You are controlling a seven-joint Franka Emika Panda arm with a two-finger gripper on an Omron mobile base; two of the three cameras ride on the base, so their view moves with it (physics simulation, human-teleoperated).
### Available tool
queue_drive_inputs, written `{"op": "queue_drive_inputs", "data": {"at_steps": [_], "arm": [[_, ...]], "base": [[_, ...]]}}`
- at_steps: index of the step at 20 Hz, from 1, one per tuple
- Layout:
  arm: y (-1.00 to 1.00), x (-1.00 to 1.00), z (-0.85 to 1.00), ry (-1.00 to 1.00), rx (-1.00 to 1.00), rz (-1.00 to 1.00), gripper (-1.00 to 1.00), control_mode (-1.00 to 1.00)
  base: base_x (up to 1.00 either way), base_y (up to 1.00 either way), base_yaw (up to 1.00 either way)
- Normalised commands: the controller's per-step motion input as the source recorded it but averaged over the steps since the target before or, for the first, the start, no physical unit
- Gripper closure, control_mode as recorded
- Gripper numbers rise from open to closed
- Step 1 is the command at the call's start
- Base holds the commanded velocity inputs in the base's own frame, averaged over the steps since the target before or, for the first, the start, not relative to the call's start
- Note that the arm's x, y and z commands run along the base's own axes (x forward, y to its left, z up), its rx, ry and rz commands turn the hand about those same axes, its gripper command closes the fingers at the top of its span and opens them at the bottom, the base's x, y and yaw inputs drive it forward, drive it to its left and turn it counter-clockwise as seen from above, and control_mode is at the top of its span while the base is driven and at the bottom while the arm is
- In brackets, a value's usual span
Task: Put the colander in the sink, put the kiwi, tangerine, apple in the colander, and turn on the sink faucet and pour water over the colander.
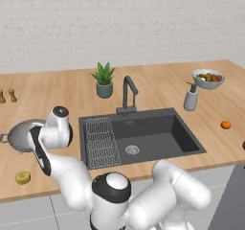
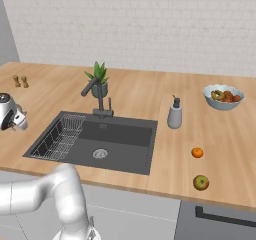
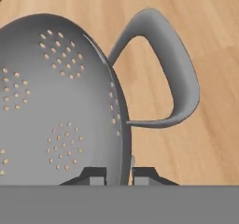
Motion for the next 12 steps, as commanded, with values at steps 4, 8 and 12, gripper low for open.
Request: {"op": "queue_drive_inputs", "data": {"at_steps": [4,8,12], "arm": [[-0.88,-0.20,0.03,-0.05,0.03,-0.07,1.00,-1.00],[-0.76,-0.29,0.41,-0.02,0.08,-0.16,1.00,-1.00],[-0.72,-0.50,0.56,0.00,0.06,-0.14,1.00,-1.00]], "base": [[0.00,0.00,0.00],[0.00,0.00,0.00],[0.00,0.00,0.00]]}}
